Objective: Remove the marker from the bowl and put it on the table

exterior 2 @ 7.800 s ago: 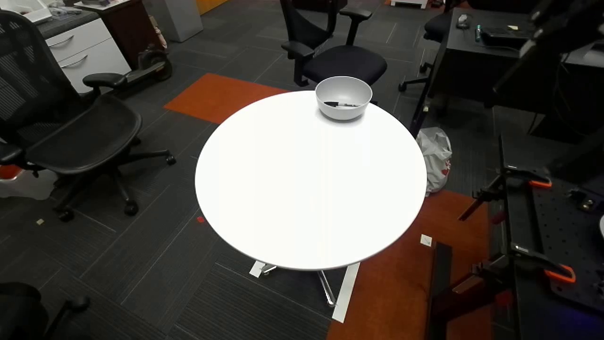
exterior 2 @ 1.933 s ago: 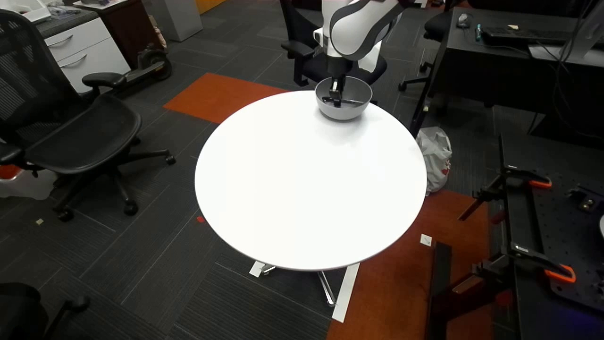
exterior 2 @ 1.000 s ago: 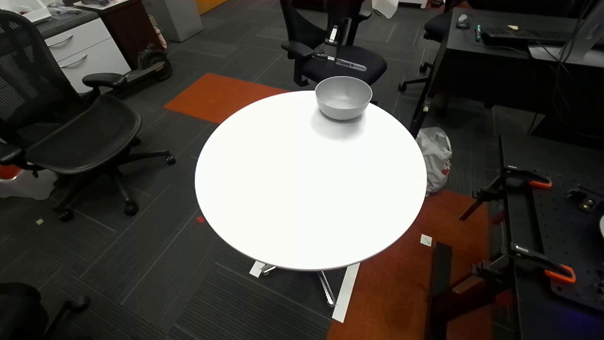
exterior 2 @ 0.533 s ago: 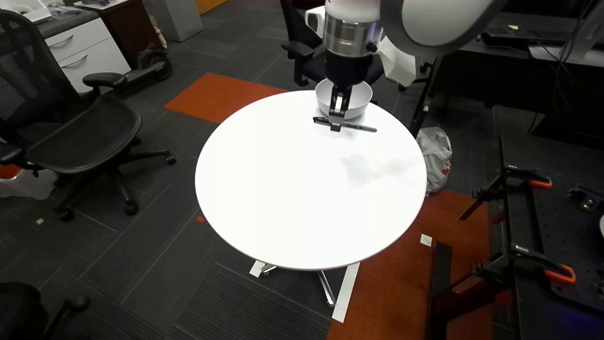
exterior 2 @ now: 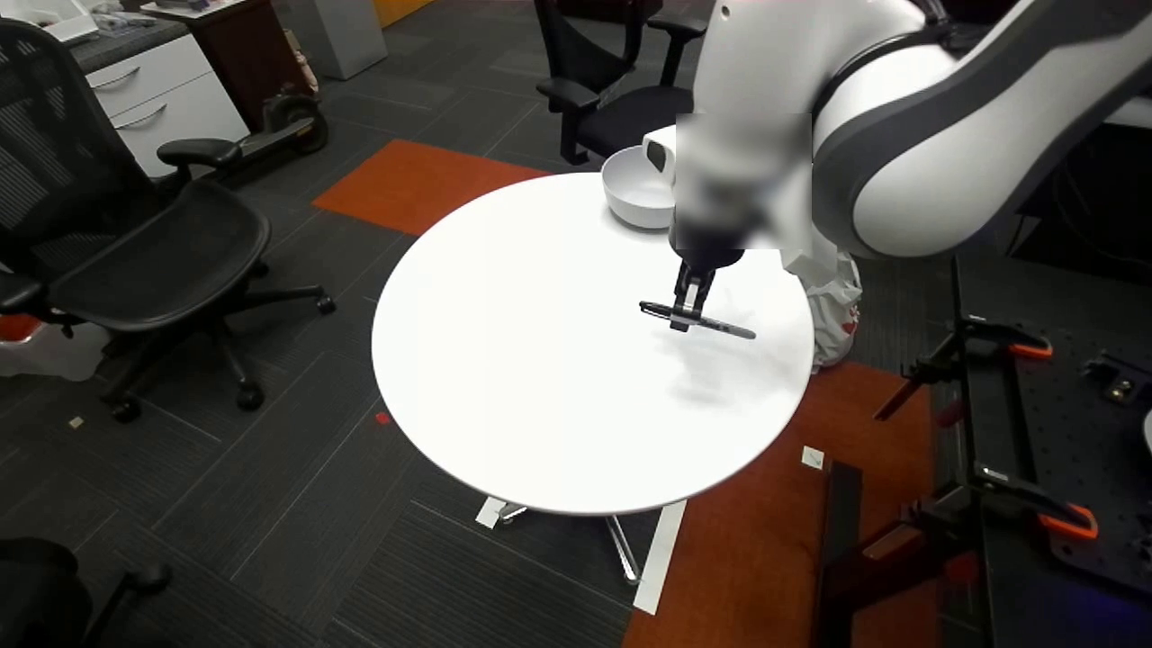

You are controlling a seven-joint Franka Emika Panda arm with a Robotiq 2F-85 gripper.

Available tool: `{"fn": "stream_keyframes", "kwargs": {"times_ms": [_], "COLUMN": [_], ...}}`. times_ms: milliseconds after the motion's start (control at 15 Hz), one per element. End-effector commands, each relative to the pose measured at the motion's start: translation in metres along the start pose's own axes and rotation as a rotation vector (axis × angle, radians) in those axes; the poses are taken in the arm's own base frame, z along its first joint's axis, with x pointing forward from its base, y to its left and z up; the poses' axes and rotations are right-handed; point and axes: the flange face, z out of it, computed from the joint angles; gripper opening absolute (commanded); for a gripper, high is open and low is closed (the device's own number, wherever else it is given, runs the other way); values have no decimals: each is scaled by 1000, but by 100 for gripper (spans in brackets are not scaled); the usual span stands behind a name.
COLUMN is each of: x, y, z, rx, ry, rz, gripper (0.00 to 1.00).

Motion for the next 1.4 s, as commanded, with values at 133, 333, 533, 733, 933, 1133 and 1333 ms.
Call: {"fn": "stream_keyframes", "kwargs": {"times_ms": [133, 333, 533, 733, 933, 1133, 1333], "x": [-15, -18, -20, -27, -29, -41, -50], "y": [11, 16, 20, 23, 25, 13, 3], "z": [26, 35, 26, -22, -69, -117, -162], "rx": [-29, -43, -56, -88, -113, -105, -98], "ry": [80, 78, 75, 106, 115, 40, 7], "rz": [70, 77, 81, 64, -2, -33, -30], "gripper": [4, 41, 63, 85, 100, 100, 100]}}
